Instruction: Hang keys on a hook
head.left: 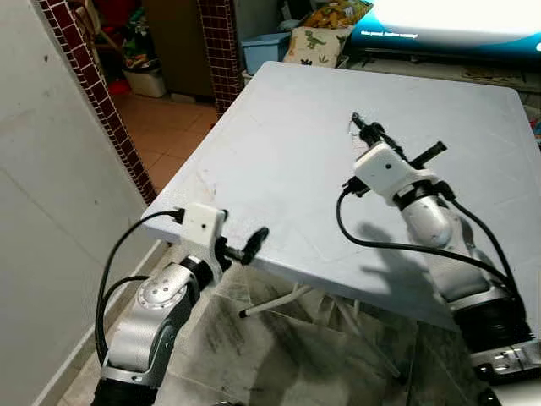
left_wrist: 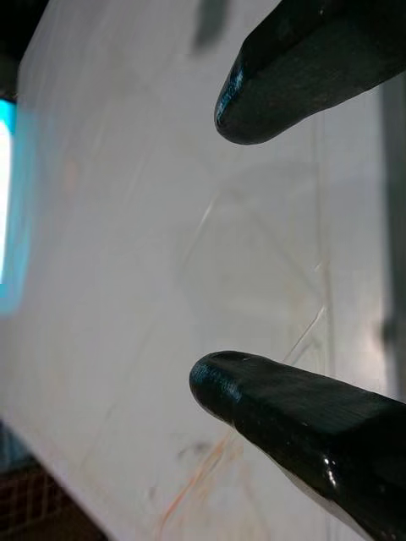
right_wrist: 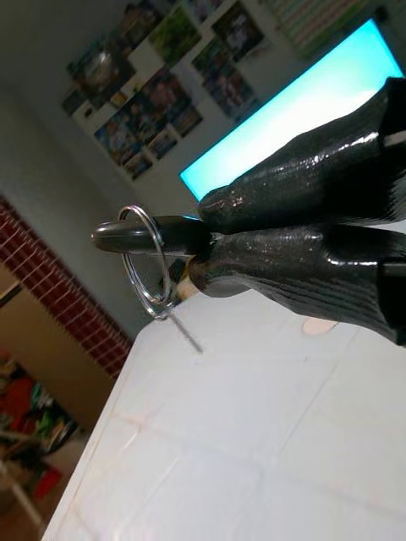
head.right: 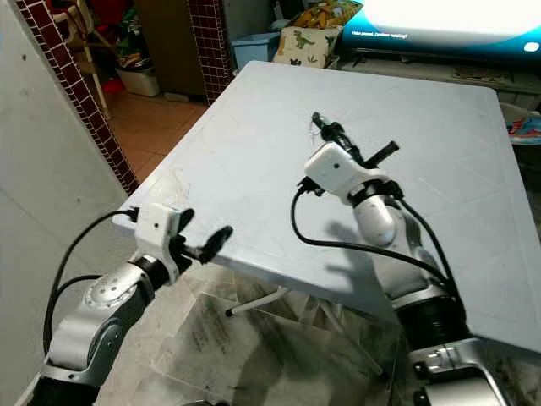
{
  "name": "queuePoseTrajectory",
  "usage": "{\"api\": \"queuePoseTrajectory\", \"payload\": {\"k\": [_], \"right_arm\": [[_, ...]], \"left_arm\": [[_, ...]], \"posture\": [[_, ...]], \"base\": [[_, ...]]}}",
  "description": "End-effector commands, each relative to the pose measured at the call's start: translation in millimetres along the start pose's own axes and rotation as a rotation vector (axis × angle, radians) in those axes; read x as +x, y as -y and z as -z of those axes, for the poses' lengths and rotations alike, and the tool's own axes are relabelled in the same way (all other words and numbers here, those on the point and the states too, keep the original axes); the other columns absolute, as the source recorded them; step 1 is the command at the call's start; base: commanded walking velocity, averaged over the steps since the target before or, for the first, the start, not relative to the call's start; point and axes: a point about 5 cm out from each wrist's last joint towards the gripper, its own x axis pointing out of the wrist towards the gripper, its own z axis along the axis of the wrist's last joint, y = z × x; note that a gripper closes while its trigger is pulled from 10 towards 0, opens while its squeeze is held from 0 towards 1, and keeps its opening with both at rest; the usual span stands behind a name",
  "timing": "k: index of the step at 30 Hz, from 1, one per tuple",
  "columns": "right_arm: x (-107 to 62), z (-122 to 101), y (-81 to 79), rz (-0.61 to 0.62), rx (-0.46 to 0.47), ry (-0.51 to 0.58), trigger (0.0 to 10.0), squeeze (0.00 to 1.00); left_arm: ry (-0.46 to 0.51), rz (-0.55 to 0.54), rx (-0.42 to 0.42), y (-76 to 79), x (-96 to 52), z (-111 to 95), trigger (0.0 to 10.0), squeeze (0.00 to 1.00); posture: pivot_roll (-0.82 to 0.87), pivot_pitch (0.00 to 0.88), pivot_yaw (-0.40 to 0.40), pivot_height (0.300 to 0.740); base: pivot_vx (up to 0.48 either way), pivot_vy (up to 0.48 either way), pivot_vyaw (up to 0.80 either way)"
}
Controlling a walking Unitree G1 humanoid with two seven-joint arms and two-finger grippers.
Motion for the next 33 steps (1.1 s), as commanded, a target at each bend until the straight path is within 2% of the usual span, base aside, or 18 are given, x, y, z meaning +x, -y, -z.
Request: {"api": "queuePoseTrajectory", "payload": {"k": [1,8,11,14,15,16,17,18,22,24,25,26,29,32,33], "right_arm": [[3.4,-9.1,3.2,-0.004,-0.009,0.037,0.0,0.0],[-0.6,-3.0,5.2,-0.002,0.008,0.009,0.0,0.0],[-0.2,-4.4,3.5,-0.011,0.039,0.007,0.0,0.0],[0.1,-4.6,2.9,-0.014,0.051,0.005,0.0,0.0],[0.2,-4.1,1.6,-0.023,0.064,-0.001,0.9,0.0],[0.2,-3.9,0.8,-0.028,0.071,-0.004,0.9,0.0],[0.0,-3.2,-1.4,-0.042,0.072,-0.011,3.4,0.0],[-0.2,-2.5,-2.7,-0.049,0.062,-0.015,10.0,0.0],[-1.1,1.0,-3.6,-0.046,0.074,-0.042,10.0,0.0],[-8.2,23.4,-13.7,-0.1,0.151,-0.219,10.0,0.0],[-8.2,23.4,-13.7,-0.1,0.151,-0.219,10.0,0.0],[-15.4,36.5,-21.4,-0.138,0.209,-0.327,10.0,0.0],[-32.3,52.8,-29.4,-0.128,0.444,-0.479,10.0,0.0],[-37.9,54.9,-33.1,-0.142,0.476,-0.504,10.0,0.0],[-40.9,55.3,-35.1,-0.148,0.504,-0.519,10.0,0.38]], "left_arm": [[-0.003,-0.02,0.011,-4.1,-0.6,0.8,10.0,0.0],[0.006,-0.033,0.007,-4.2,-0.7,2.7,10.0,0.0],[0.039,-0.118,0.026,-12.0,1.7,-1.7,10.0,0.0],[0.048,-0.138,0.025,-15.4,1.7,-3.4,10.0,0.0],[0.052,-0.152,0.021,-18.2,1.3,-4.3,10.0,0.0],[0.053,-0.156,0.02,-19.1,1.1,-4.5,10.0,0.0],[0.053,-0.161,0.022,-20.0,0.8,-4.2,10.0,0.0],[0.053,-0.161,0.023,-20.1,0.6,-3.9,10.0,0.0],[0.051,-0.157,0.023,-19.6,0.6,-3.0,10.0,0.0],[0.039,-0.135,0.023,-16.7,0.9,-0.6,10.0,0.0],[0.039,-0.135,0.023,-16.7,0.9,-0.6,10.0,0.0],[0.038,-0.127,0.018,-15.9,1.2,0.0,10.0,0.0],[0.032,-0.11,0.008,-14.8,1.4,1.1,10.0,0.0],[0.028,-0.097,0.006,-13.8,1.4,1.5,10.0,0.0],[0.025,-0.09,0.004,-13.2,1.4,1.8,10.0,0.0]], "posture": [[0.0,0.039,0.084,0.74],[0.0,0.042,0.087,0.74],[0.0,0.041,0.086,0.74],[0.0,0.04,0.085,0.74],[0.0,0.039,0.083,0.74],[0.0,0.039,0.083,0.74],[0.0,0.04,0.081,0.74],[0.0,0.04,0.081,0.74],[0.0,0.039,0.08,0.74],[0.0,0.039,0.079,0.74],[0.0,0.039,0.079,0.74],[0.0,0.039,0.079,0.74],[0.0,0.04,0.079,0.74],[0.0,0.041,0.08,0.74],[-0.01,0.041,0.082,0.74]], "base": [[0.0,0.0,0.0],[0.0,0.0,0.0],[0.0,0.0,0.0],[0.0,0.0,0.0],[0.0,0.0,0.0],[0.0,0.0,0.0],[0.0,0.0,0.0],[0.0,0.0,0.0],[0.0,0.0,0.0],[0.0,0.0,0.0],[0.0,0.0,0.0],[0.0,0.0,0.0],[0.0,0.0,0.0],[0.0,0.0,0.0],[0.0,0.0,0.0]]}}
